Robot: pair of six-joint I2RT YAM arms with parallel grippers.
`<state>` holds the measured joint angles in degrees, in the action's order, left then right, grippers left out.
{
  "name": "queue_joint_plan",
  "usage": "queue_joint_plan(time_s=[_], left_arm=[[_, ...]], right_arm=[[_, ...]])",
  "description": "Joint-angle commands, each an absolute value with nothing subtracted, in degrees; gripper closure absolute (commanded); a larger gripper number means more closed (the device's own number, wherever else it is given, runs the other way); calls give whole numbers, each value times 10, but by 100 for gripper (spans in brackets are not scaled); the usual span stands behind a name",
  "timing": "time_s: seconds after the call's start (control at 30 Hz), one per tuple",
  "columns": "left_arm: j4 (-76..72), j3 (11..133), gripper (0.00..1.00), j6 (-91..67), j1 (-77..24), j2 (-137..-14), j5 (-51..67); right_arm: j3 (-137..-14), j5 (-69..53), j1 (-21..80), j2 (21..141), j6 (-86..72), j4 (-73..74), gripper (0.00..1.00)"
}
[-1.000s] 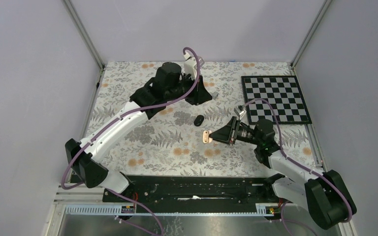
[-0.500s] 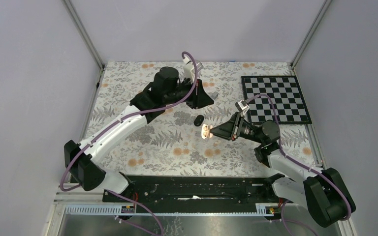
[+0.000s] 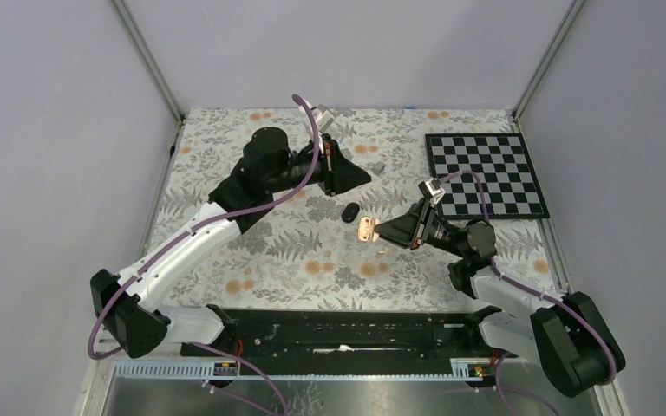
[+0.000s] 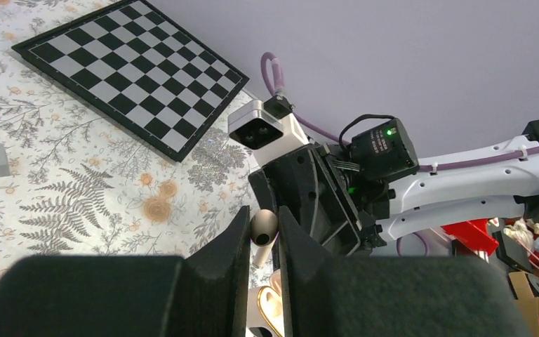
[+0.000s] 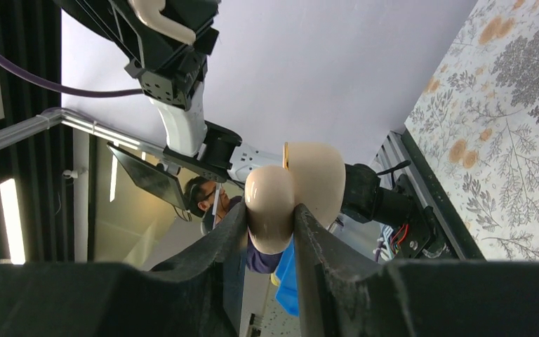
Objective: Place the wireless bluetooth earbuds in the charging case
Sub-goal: Place the earbud at the center of the board.
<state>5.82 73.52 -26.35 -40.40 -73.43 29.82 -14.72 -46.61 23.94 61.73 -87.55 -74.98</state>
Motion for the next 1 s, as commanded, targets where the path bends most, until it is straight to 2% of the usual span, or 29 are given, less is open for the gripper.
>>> queue_joint_plan(time_s=[0.0,0.27,0.97], left_arm=[[-18,713,82,-294,-401,-724,328],[-66,694,82,-312,-400,-722,340],[-153,651,84,-342,-400,-729,349]], right_arm=[[-165,-445,238,645,-904,-856,100],[-172,-428,239,690,-943,-932,100],[-182,-364,238,695,-995,-962,100]])
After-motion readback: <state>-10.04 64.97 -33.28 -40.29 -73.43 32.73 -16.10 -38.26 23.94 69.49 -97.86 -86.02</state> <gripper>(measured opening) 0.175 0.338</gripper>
